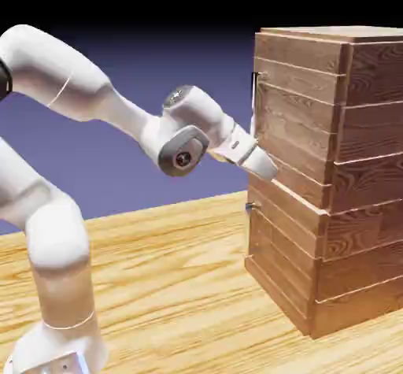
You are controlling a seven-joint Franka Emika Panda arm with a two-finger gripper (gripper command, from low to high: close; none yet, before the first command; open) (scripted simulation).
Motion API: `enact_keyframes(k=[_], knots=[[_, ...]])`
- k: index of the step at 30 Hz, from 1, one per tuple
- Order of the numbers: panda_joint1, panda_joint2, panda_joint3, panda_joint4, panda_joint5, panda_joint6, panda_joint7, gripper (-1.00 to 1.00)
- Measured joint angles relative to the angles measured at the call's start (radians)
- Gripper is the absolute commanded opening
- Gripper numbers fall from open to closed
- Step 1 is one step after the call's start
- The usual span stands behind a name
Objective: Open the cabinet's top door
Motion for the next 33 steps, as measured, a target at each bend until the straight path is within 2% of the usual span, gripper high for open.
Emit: enact_keyframes(k=[33], knots=[[-0.417,-0.328,0.537,0.143,1.435,-0.055,0.784,0.00]])
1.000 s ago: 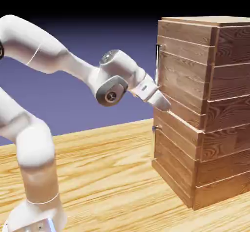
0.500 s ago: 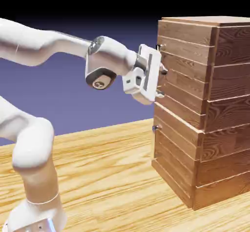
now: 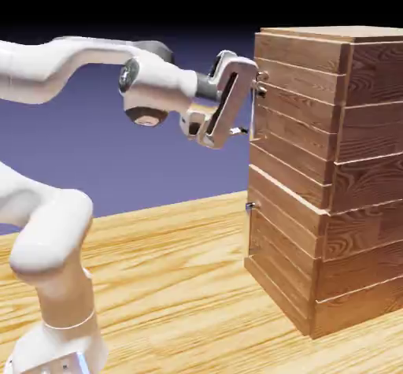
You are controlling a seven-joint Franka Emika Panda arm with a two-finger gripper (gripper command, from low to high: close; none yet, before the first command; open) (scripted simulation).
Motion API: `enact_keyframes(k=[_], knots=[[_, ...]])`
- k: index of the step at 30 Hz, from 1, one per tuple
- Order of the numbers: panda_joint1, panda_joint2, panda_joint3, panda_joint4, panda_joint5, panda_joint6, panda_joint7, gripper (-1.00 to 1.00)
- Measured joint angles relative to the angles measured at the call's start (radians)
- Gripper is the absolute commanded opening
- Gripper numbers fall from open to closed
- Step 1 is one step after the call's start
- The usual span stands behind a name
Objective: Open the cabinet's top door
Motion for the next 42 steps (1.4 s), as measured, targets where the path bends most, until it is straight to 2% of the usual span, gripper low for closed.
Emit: enact_keyframes(k=[24,26,31,32,34,42], knots=[[-0.303,-0.239,0.390,0.104,1.044,-0.040,0.570,0.00],[-0.310,-0.245,0.400,0.107,1.070,-0.041,0.584,0.00],[-0.492,-0.189,0.481,0.216,1.114,-0.107,0.567,0.00],[-0.493,-0.189,0.481,0.216,1.114,-0.107,0.567,-1.00],[-0.493,-0.189,0.481,0.216,1.114,-0.107,0.567,-1.00],[-0.213,-0.217,0.215,-0.043,0.910,-0.356,0.559,-1.00]])
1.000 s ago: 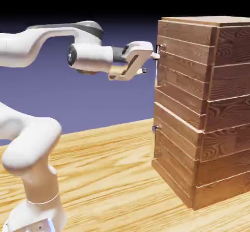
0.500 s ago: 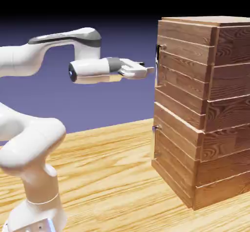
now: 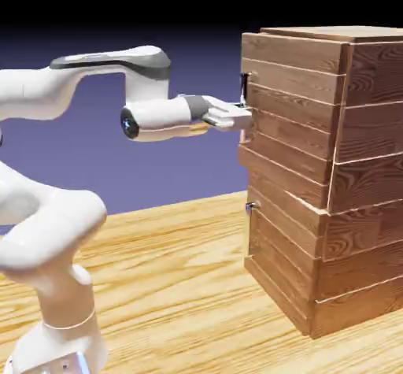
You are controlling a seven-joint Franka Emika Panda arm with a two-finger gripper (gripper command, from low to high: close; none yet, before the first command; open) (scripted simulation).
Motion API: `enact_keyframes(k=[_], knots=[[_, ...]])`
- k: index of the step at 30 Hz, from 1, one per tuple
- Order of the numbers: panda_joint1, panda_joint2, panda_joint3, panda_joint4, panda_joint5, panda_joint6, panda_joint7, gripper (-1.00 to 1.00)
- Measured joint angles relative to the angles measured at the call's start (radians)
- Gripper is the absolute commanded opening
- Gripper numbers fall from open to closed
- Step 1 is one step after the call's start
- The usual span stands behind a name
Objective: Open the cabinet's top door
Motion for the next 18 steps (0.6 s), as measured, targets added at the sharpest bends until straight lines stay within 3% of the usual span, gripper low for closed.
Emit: enact_keyframes(k=[8,18], knots=[[0.157,-0.071,-0.290,-0.177,-0.287,-0.236,0.029,-1.00],[0.177,-0.103,-0.652,-0.263,-0.671,-0.539,0.040,-1.00]])
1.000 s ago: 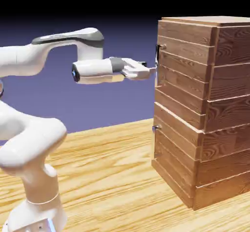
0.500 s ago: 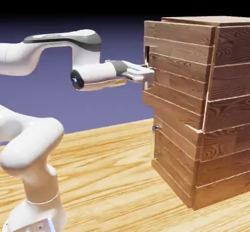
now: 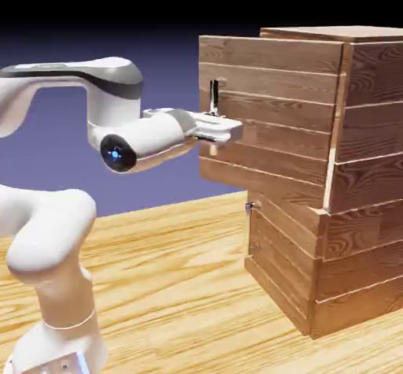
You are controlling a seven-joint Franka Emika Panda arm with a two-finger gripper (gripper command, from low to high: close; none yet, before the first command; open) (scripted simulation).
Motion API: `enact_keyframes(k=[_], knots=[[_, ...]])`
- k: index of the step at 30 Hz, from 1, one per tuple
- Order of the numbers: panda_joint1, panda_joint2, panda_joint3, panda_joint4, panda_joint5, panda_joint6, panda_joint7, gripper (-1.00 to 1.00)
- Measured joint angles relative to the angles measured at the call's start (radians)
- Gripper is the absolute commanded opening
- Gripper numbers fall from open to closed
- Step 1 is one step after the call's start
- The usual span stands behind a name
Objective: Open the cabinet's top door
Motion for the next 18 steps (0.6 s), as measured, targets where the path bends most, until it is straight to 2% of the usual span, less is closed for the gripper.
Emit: enact_keyframes(k=[9,18], knots=[[-0.024,0.124,-0.326,0.057,-0.341,-0.298,-0.052,-1.00],[0.062,0.413,-0.646,0.277,-0.652,-0.647,-0.158,-1.00]])
